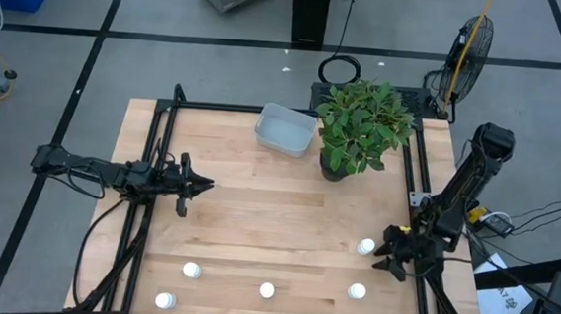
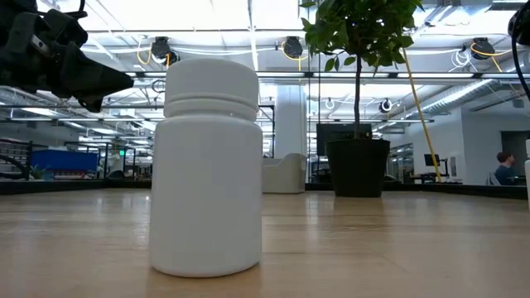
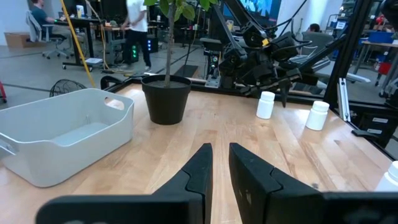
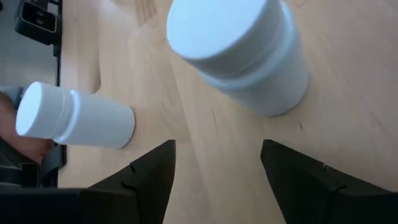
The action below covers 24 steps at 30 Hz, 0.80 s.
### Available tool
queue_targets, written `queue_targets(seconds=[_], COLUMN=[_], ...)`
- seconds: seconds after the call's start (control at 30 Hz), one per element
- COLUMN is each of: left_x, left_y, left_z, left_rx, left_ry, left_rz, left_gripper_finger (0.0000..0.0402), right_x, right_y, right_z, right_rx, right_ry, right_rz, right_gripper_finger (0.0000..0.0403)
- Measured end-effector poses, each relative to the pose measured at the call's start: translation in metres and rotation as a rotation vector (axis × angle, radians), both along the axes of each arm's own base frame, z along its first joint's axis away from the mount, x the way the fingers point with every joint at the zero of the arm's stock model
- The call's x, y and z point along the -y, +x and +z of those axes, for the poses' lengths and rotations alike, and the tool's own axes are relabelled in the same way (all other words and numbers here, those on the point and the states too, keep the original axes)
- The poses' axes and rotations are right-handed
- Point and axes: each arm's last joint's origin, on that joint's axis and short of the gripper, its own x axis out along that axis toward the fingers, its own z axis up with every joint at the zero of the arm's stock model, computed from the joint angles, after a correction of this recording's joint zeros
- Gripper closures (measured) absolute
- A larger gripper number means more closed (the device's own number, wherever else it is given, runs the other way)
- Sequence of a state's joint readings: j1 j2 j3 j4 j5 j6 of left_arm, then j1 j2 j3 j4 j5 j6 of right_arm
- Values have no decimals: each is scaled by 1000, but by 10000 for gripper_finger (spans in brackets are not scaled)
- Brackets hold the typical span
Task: Pick and place pill bottles into a basket
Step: Put the white pill bottle into the gray bin
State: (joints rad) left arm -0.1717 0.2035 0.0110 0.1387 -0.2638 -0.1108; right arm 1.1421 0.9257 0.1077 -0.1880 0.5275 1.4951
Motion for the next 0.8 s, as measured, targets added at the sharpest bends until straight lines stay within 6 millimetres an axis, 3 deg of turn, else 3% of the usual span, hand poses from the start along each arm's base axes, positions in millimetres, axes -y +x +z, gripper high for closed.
queue_targets(seconds=[0.4,0.8], left_x=[0,0], left_y=[0,0], left_z=[0,0], left_rx=[0,0], left_ry=[0,1], left_rz=[0,0], left_gripper_finger=[344,344], right_x=[-21,-19], right_y=[21,28], right_z=[32,31], right_rx=[11,7], right_ry=[-32,-64], right_rz=[91,38], right_gripper_finger=[201,202])
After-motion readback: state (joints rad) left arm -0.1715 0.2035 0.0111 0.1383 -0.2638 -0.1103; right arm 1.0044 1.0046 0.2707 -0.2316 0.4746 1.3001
